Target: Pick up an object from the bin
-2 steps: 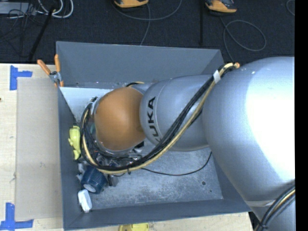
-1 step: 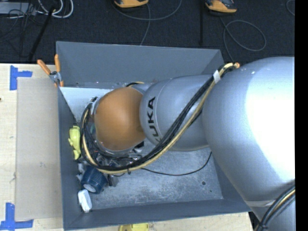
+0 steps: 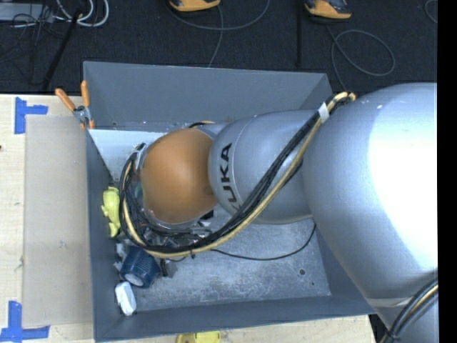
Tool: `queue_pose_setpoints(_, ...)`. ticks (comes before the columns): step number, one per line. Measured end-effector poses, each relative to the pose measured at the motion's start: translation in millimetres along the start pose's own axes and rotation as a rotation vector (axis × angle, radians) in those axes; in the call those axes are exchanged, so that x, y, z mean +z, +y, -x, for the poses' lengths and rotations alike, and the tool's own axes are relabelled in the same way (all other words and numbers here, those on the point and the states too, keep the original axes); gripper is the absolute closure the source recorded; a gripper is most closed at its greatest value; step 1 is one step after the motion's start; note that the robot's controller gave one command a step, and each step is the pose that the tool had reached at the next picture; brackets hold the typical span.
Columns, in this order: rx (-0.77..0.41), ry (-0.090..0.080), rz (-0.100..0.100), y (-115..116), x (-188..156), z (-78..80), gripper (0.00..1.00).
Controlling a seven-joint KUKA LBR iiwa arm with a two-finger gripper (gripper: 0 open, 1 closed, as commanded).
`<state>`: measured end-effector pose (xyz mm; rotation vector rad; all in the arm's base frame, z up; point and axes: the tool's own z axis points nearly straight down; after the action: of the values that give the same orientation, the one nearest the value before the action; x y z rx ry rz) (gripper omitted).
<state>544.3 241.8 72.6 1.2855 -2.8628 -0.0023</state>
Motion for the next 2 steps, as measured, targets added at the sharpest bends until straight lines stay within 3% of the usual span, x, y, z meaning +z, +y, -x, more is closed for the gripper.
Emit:
queue_pose_setpoints(1, 0.0, 0.006, 0.002, 1, -21, -1.7, 1.0)
queue_pose_setpoints(2, 0.0, -0.003, -0.002, 0, -39, 0.9, 1.0)
